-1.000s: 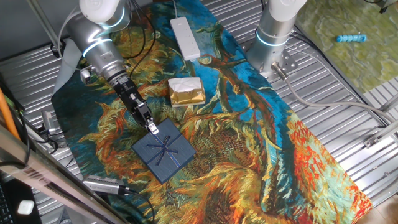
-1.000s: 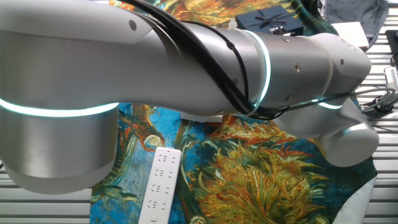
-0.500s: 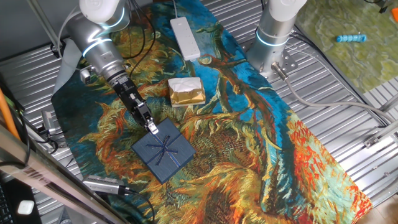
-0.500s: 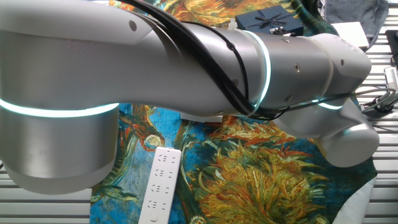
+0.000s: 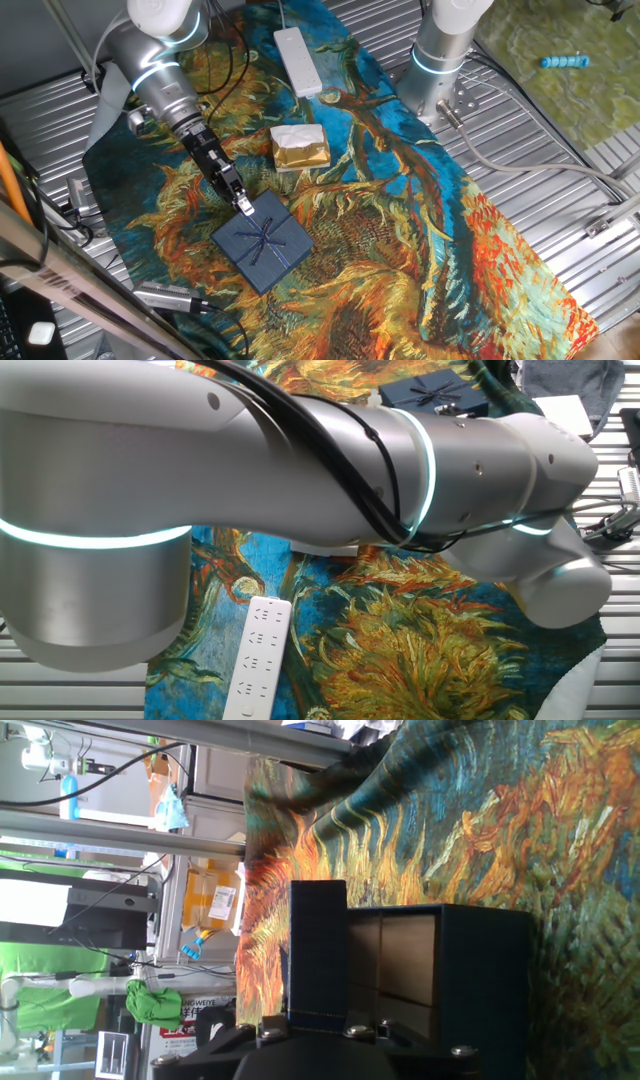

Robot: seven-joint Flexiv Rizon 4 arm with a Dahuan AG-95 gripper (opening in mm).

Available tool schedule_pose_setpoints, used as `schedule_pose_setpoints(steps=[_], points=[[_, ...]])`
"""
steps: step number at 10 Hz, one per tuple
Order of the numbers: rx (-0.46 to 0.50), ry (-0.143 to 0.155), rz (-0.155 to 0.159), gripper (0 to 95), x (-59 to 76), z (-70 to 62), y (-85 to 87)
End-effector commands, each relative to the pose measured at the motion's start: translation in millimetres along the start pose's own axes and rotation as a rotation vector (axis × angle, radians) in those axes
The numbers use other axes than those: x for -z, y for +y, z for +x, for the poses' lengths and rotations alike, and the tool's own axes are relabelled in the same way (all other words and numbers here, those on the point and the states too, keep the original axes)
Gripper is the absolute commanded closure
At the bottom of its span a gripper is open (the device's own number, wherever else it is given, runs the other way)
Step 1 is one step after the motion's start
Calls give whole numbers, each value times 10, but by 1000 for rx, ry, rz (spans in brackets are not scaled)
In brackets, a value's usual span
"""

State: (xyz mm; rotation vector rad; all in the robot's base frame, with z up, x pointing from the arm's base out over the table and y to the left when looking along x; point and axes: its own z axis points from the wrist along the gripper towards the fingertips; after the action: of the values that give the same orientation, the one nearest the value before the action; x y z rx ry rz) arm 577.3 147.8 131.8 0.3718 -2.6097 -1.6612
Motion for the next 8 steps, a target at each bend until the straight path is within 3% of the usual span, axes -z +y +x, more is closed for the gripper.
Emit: schedule_pose_setpoints(steps=[1,5,6,7,8], points=[[2,0,5,950,0,1,-2],[20,7,38,950,2,6,-20],[38,7,44,760,11,21,-51],[45,8,47,760,18,31,-67],[51,9,49,570,25,34,-75]])
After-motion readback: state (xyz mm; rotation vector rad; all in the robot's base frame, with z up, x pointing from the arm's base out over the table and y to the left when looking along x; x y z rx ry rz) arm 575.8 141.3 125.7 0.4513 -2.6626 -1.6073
